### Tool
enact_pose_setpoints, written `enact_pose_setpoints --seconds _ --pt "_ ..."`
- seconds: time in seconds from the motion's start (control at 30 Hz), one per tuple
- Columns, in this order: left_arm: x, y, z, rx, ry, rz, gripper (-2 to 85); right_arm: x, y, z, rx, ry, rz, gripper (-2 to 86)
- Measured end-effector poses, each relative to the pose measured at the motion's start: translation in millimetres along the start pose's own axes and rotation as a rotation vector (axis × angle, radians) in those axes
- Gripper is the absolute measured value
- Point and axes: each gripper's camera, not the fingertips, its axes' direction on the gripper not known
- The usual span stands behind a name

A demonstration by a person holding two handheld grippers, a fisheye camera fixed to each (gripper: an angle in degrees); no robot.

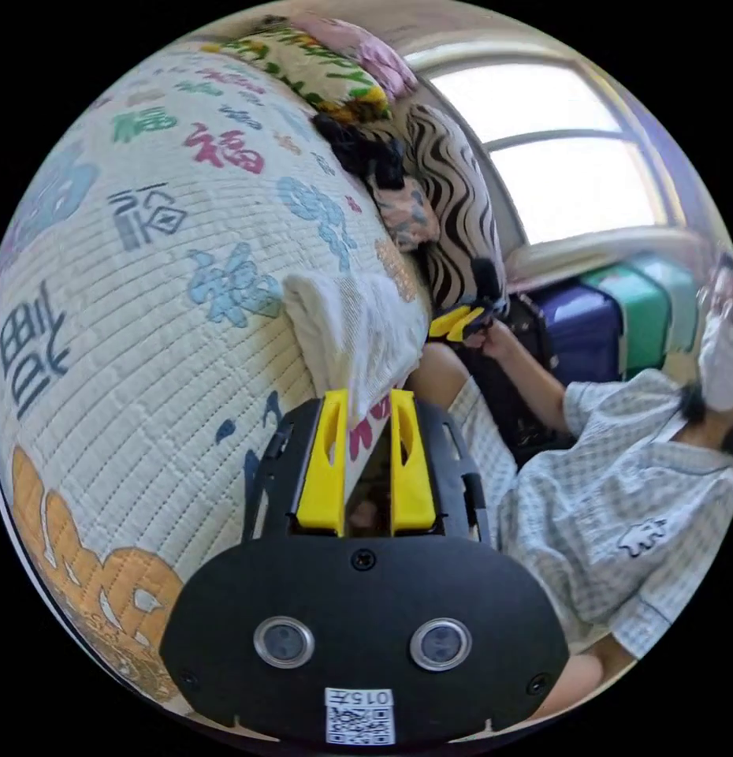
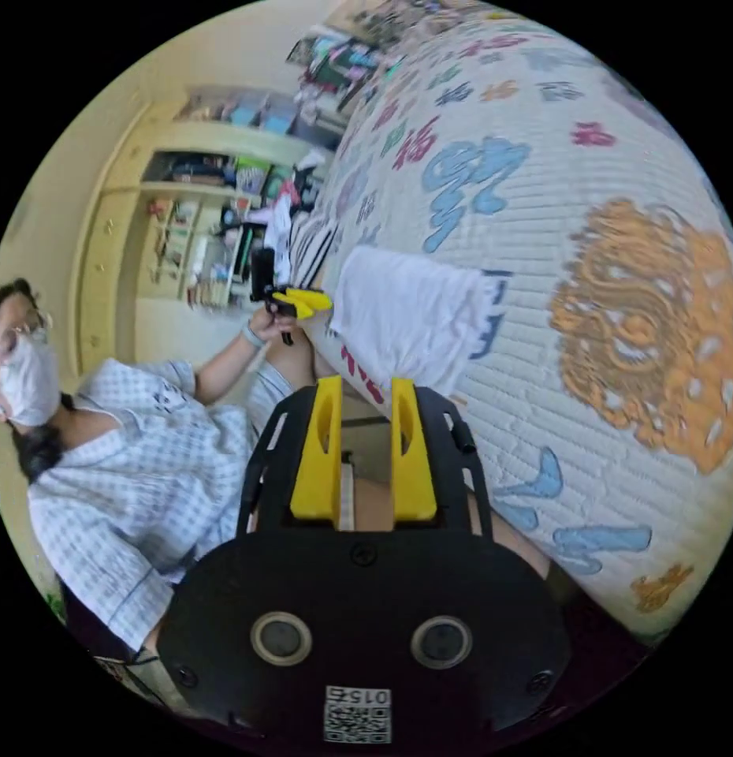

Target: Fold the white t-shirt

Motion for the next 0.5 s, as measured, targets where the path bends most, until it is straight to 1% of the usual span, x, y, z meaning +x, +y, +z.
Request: enact_pose_setpoints --seconds 0.03,0.1,0.17,0.23,0.4,0.5 --pt "-11.9 1.5 -18.3 0.037 0.025 -0.050 11.4 16.3 2.5 -13.4 0.064 -0.031 0.052 11.1" --pt "-27.9 2.3 -40.4 0.066 0.027 -0.106 13.2 41.3 4.1 -25.6 0.133 -0.048 0.120 12.9" --pt "-47.0 0.4 -56.8 0.085 0.044 -0.168 15.1 67.1 0.0 -26.8 0.151 -0.070 0.187 13.7" --pt "-58.3 -3.9 -59.5 0.068 0.107 -0.197 15.3 94.2 -15.4 -15.6 0.135 -0.124 0.225 13.7" --pt "-57.7 -19.2 -58.0 0.024 0.202 -0.163 13.9 119.1 -60.7 18.5 0.100 -0.231 0.185 12.2" --pt "-50.3 -28.5 -47.4 -0.039 0.253 -0.127 12.9 128.0 -87.4 45.8 0.063 -0.283 0.153 11.1"
